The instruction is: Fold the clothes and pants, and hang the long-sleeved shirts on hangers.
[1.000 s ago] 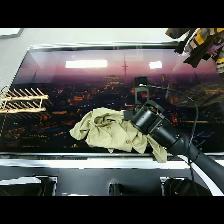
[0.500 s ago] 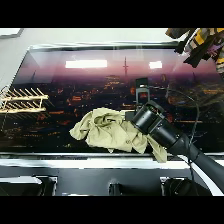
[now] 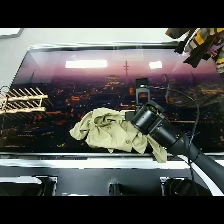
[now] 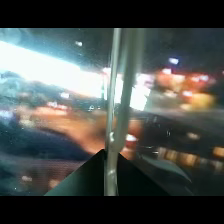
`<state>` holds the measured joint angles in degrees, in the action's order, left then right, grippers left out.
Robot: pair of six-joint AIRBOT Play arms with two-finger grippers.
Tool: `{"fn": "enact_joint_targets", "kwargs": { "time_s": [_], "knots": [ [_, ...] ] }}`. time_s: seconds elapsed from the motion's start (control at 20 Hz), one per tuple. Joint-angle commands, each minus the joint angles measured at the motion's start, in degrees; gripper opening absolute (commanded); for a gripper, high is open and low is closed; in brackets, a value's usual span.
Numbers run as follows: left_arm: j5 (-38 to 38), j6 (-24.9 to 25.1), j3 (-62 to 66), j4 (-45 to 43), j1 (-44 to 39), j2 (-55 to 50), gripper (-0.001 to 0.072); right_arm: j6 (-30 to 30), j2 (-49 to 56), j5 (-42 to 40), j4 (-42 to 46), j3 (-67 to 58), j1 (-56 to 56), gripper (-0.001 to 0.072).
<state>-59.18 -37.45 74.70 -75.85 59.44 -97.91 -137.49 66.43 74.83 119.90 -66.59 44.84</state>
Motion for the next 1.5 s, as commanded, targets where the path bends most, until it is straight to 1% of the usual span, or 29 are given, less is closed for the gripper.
{"fn": "enact_joint_targets", "kwargs": {
  "time_s": [0.0, 0.3, 0.5, 0.75, 0.8, 0.85, 0.9, 1.0, 1.05, 1.15, 1.2, 1.3, 1.4, 1.45],
  "knots": [
    [-1.2, 0.0, -0.02, 1.16, -0.28, 0.85, 0.0021, -0.04, 0.04, 0.07, 0.07, 0.0, 0.07, 0.0033],
    [1.2, 0.0, 0.02, 7.32, -2.05, 6.8, 0.002, -0.04, 0.04, 0.07, 0.37, 0.0, 0.07, 0.0033],
    [6.32, -0.04, 0.02, 12.57, -3.78, 13.68, 0.0019, -0.04, 0.04, 0.13, 0.37, 0.0, 0.07, 0.0033],
    [15.65, -0.7, 0.02, 19.61, -7.74, 23.43, 0.0019, -0.04, 0.04, 0.28, 0.35, 0.0, 0.07, 0.0033],
    [16.9, -0.7, 0.02, 20.96, -8.79, 25.55, 0.0019, -0.04, 0.04, 0.26, 0.35, 0.0, 0.07, 0.0032],
    [16.61, -0.68, 0.0, 22.62, -9.77, 27.54, 0.0018, -0.04, 0.04, 0.24, 0.35, 0.0, 0.07, 0.0032],
    [13.46, -0.63, -0.02, 25.14, -10.8, 29.81, 0.0017, -0.04, 0.04, 0.24, 0.35, 0.0, 0.07, 0.0032],
    [4.52, -0.39, -1.33, 27.74, -13.09, 33.9, 0.0016, -0.04, 0.04, 0.17, 0.39, 0.0, 0.07, 0.0032],
    [1.2, 1.49, -4.39, 29.05, -14.86, 36.74, 0.0015, -0.04, 0.04, 0.17, 0.39, 0.0, 0.07, 0.0032],
    [-3.54, 8.87, -13.22, 30.36, -18.95, 44.24, 0.0015, -0.02, 0.04, 0.26, 0.42, 0.0, 0.07, 0.0032],
    [-6.12, 10.69, -17.81, 30.42, -21.14, 48.41, 0.0016, -0.04, 0.04, 0.26, 0.7, 0.0, 0.07, 0.0032],
    [-11.21, 11.06, -27.56, 30.45, -26.64, 57.77, 0.0017, -0.09, 0.04, 0.24, 1.49, 0.0, 0.07, 0.0032],
    [-11.98, 10.64, -35.34, 30.93, -32.41, 66.71, 0.0018, -0.28, 0.04, 0.28, 1.75, 0.0, 0.07, 0.0032],
    [-11.98, 8.76, -38.01, 31.3, -35.08, 70.4, 0.0018, -0.28, 0.04, 0.28, 1.73, 0.0, 0.07, 0.0032]
  ]
}}
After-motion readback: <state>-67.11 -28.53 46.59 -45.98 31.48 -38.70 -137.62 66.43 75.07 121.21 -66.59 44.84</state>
